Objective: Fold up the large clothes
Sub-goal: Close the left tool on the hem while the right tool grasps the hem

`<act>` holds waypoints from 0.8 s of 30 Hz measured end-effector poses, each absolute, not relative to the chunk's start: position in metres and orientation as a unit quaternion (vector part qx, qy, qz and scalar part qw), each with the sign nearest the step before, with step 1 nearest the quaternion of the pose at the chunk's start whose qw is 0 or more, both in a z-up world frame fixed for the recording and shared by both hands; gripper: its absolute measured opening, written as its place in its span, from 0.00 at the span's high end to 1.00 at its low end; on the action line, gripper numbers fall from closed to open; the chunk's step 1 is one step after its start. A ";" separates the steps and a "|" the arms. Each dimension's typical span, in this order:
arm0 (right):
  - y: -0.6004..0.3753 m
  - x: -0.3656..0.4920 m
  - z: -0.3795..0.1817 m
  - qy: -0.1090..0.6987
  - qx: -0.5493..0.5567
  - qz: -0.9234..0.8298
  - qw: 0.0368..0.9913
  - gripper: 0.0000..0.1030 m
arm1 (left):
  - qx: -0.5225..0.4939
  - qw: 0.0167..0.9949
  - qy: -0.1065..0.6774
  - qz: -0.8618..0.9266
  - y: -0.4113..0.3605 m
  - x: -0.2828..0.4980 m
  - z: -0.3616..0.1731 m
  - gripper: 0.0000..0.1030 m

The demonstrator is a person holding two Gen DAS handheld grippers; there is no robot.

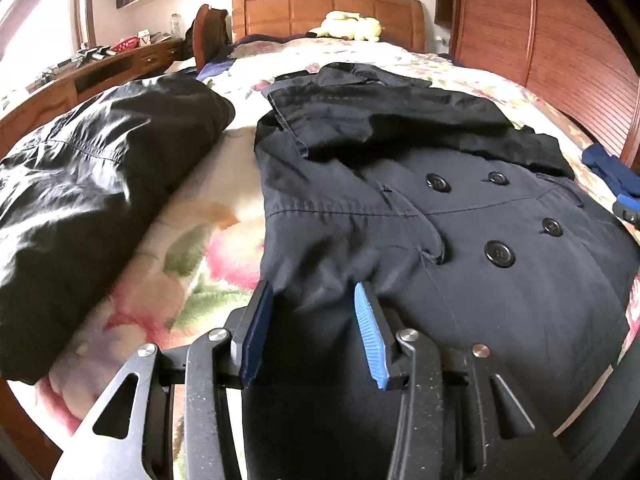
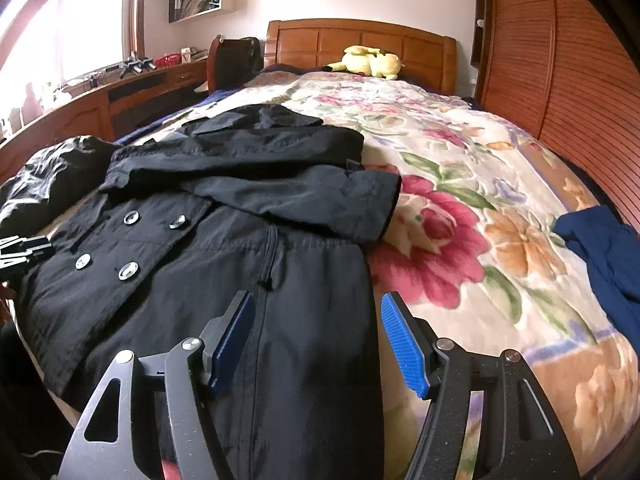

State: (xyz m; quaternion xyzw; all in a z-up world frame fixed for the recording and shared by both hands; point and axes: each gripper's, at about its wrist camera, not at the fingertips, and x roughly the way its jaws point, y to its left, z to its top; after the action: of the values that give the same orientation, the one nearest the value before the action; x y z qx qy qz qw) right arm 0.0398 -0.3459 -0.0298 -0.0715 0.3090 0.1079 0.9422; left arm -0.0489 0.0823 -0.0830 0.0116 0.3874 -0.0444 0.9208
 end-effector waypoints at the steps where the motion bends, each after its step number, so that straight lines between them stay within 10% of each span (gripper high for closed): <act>1: -0.348 0.039 -0.031 0.311 -0.076 0.101 0.942 0.34 | 0.014 0.921 0.387 -0.049 0.082 -0.050 -0.084 0.58; 24: -0.368 0.035 -0.048 0.376 -0.066 0.148 0.912 0.33 | 0.023 0.906 0.419 -0.056 0.110 -0.084 -0.082 0.56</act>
State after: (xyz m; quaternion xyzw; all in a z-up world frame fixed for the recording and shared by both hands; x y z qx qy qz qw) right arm 0.0354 -0.3683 -0.0482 -0.0659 0.3758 0.1480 0.9124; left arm -0.0845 0.1102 -0.0825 0.0228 0.4190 -0.0565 0.9059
